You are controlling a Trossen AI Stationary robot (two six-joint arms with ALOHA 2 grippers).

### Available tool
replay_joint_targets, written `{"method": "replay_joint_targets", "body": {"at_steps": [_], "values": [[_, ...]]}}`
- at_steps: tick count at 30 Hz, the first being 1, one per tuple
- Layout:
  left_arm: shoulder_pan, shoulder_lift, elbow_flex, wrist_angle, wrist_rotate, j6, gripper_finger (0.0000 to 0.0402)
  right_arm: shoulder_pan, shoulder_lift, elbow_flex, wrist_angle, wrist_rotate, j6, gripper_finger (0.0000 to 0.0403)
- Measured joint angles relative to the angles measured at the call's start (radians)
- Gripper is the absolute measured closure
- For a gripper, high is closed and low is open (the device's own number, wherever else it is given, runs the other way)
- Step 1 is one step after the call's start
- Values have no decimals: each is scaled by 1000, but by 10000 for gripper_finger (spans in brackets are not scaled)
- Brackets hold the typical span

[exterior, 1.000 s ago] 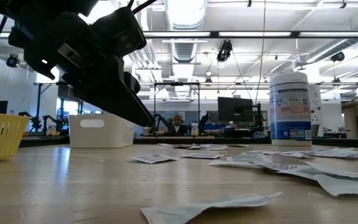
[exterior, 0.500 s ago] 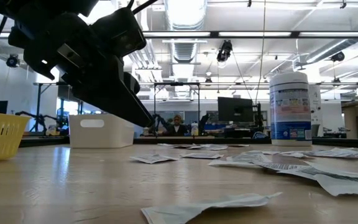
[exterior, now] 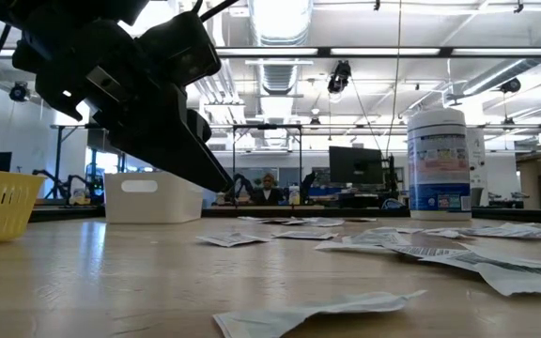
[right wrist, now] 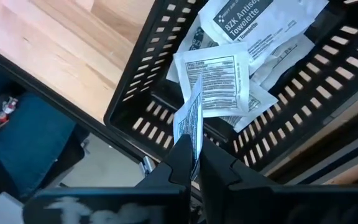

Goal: Pick & Place First Aid Supplies
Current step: Put the towelette pack into the black bin, then put the blue bandage into the white bin

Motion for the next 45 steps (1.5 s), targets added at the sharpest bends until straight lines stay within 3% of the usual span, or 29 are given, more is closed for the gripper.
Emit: {"method": "replay_joint_targets", "body": {"at_steps": [6, 12, 19, 27, 36, 45], "values": [[0, 0, 0, 2, 0, 0, 323, 0, 0, 0, -11, 1, 35, 346], [0, 0, 0, 2, 0, 0, 323, 0, 0, 0, -132, 1, 65, 300], [0, 0, 0, 1, 0, 0, 323, -2, -25, 0, -151, 14, 152, 277], [0, 0, 0, 0, 0, 0, 323, -3, -35, 36, -143, 260, 159, 282], [1, 0, 1, -39, -9, -1, 323, -40, 11, 59, -29, 629, 6, 301], [5, 0, 1, -39, -37, 10, 323, -186, 91, 62, 109, 661, -311, 316]]}}
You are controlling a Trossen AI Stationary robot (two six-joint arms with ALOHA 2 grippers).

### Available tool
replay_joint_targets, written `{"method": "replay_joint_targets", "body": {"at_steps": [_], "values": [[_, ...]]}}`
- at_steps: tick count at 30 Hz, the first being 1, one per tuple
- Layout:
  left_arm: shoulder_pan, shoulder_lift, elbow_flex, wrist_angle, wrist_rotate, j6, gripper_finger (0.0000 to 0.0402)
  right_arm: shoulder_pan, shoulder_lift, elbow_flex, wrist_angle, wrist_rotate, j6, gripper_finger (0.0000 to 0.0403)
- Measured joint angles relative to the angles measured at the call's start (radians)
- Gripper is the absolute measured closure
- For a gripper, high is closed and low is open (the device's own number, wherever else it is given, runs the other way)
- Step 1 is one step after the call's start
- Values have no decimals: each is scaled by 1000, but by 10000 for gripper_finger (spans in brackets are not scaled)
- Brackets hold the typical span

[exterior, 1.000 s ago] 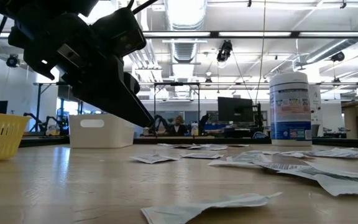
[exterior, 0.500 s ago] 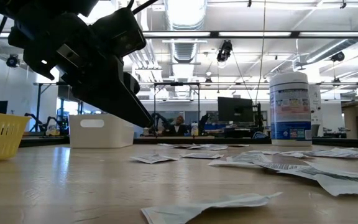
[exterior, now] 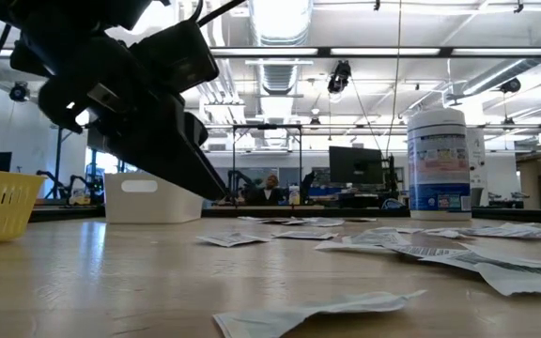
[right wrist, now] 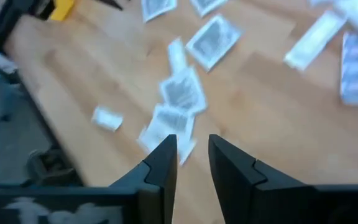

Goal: Pick & Place First Aid Supplies
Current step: Put the blue bandage into the white bin

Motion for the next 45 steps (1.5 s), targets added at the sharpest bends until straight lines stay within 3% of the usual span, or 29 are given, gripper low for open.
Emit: {"method": "replay_joint_targets", "body": {"at_steps": [10, 23, 32, 39, 45], "values": [[10, 0, 0, -3, -46, 4, 323, -233, 56, 0, 4, 0, -220, 317], [88, 0, 0, 2, -130, 62, 323, -389, 56, -1, 2, 0, -385, 322], [210, 0, 0, 90, 14, 204, 323, -515, 56, -7, 2, 0, -575, 329], [305, 0, 0, 96, 50, 247, 323, -601, 56, -7, 2, -7, -771, 326], [390, 0, 0, 99, 201, 239, 323, -641, 55, -7, 0, -92, -837, 335]]}}
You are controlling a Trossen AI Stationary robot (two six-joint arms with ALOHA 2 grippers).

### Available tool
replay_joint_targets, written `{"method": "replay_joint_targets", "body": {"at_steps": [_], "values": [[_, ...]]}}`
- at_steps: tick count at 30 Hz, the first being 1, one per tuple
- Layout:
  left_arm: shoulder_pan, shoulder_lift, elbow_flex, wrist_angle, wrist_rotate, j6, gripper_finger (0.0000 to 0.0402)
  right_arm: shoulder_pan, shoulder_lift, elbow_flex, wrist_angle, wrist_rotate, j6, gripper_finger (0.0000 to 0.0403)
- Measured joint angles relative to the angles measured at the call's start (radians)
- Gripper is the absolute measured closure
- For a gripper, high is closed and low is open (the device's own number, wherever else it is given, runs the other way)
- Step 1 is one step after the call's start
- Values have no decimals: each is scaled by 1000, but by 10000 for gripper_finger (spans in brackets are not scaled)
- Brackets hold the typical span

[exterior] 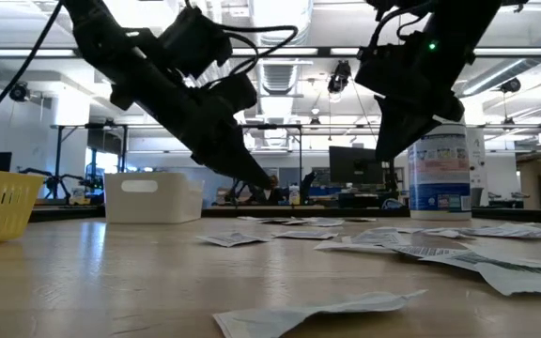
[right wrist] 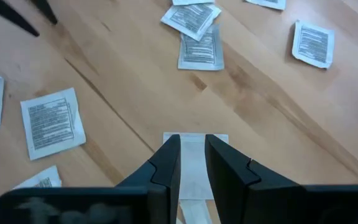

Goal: Pick & Place First Aid Supplies
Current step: Put the blue bandage into the white bin

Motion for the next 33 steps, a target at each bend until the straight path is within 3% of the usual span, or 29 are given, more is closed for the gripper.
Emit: {"method": "replay_joint_targets", "body": {"at_steps": [14, 19, 23, 27, 33], "values": [[79, 1, 0, 37, 18, -12, 323, -30, 2, -4, 83, 41, 101, 340], [67, 1, -1, 44, 99, -64, 323, -34, 2, -4, 118, -61, 39, 342], [41, 1, -1, 169, 149, -70, 323, -33, 2, -24, 116, -162, 39, 339], [24, 13, -1, 289, 147, -70, 323, -33, 2, -73, 115, -167, 112, 344], [20, 48, 1, 295, 146, -82, 323, -34, 3, -140, 130, -149, 197, 351]]}}
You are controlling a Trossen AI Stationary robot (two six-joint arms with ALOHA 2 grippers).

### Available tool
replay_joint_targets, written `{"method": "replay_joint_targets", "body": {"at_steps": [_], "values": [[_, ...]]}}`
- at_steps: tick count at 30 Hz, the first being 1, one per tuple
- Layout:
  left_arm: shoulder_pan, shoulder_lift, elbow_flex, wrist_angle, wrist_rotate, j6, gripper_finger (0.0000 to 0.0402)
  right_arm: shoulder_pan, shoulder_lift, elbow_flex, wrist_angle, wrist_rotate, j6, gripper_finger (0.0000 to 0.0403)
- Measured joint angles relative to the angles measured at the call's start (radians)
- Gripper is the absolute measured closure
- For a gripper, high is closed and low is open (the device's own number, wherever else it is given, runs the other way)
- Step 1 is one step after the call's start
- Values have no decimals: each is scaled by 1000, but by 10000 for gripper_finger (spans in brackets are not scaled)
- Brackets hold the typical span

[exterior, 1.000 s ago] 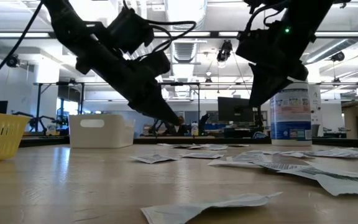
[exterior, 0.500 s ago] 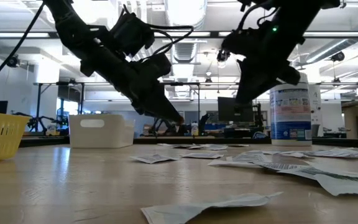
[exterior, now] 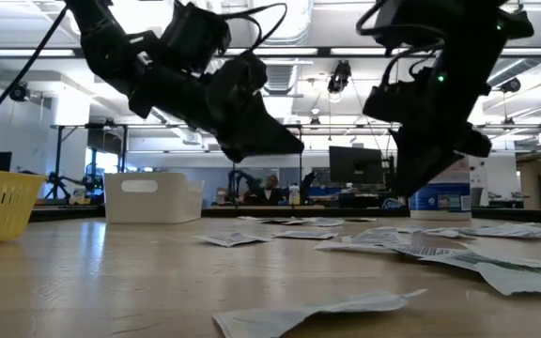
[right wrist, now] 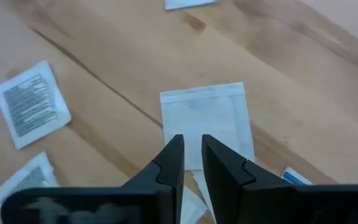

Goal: Pick & Place First Aid Supplies
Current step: Put the blue bandage into the white bin

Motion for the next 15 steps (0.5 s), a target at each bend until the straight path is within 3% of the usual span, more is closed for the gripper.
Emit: {"method": "replay_joint_targets", "body": {"at_steps": [5, 15], "values": [[-3, 40, 0, 0, 16, -50, 323, 1, 0, -43, 140, 0, 3, 349], [-13, 97, 19, 8, 26, -46, 323, -19, 10, -110, 170, 81, 39, 349]]}}
